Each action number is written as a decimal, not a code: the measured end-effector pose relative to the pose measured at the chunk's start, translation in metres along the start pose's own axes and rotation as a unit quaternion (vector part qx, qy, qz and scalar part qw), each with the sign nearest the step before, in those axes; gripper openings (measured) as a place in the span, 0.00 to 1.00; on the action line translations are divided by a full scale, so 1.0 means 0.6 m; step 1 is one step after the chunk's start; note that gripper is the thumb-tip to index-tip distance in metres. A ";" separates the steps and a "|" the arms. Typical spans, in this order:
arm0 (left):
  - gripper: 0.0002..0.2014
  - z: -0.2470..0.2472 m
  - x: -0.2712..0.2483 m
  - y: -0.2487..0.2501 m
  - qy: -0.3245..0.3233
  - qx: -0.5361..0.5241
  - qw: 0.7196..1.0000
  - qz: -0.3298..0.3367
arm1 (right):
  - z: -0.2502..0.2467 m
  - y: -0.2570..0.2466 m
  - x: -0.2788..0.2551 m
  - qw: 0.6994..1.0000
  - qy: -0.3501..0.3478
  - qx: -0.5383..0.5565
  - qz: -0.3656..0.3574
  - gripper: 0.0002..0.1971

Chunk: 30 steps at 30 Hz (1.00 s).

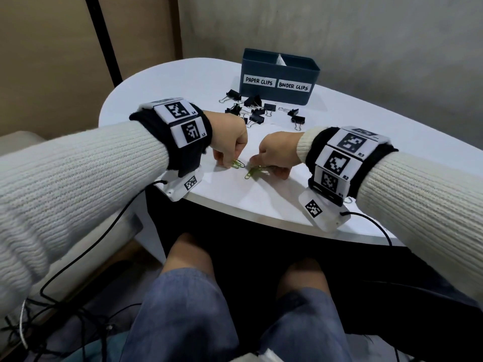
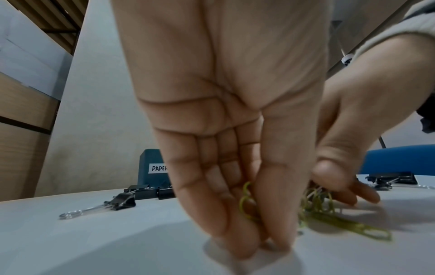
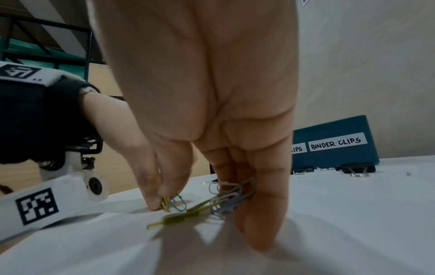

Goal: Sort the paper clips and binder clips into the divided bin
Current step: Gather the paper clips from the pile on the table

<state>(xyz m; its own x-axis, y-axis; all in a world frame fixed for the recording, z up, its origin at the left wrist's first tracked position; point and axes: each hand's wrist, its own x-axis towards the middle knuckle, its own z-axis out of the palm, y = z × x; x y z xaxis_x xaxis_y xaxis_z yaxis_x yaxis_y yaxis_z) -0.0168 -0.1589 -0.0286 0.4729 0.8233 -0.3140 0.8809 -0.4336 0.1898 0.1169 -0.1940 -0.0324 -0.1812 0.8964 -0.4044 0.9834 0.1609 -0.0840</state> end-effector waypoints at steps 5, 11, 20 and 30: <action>0.12 0.001 -0.001 0.003 -0.006 0.003 1.000 -0.002 | 0.004 -0.010 -0.001 0.994 0.001 -0.109 -0.008 0.28; 0.14 0.001 -0.001 0.002 -0.007 -0.005 1.000 -0.001 | -0.006 -0.004 0.011 0.996 -0.017 -0.083 -0.012 0.13; 0.12 -0.001 0.008 0.008 -0.016 -0.002 1.000 0.007 | -0.010 -0.026 0.018 0.988 0.012 -0.154 -0.021 0.09; 0.14 -0.004 0.016 -0.012 -0.013 -0.036 0.999 -0.007 | -0.018 -0.013 0.022 0.983 0.000 -0.173 -0.069 0.13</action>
<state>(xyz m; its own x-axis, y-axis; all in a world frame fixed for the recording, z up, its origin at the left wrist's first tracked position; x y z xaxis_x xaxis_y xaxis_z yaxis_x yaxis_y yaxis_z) -0.0186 -0.1471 -0.0306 0.4611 0.8193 -0.3408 0.8844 -0.3934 0.2510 0.1072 -0.1790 -0.0276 -0.3137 0.8563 -0.4102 0.8941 0.4118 0.1759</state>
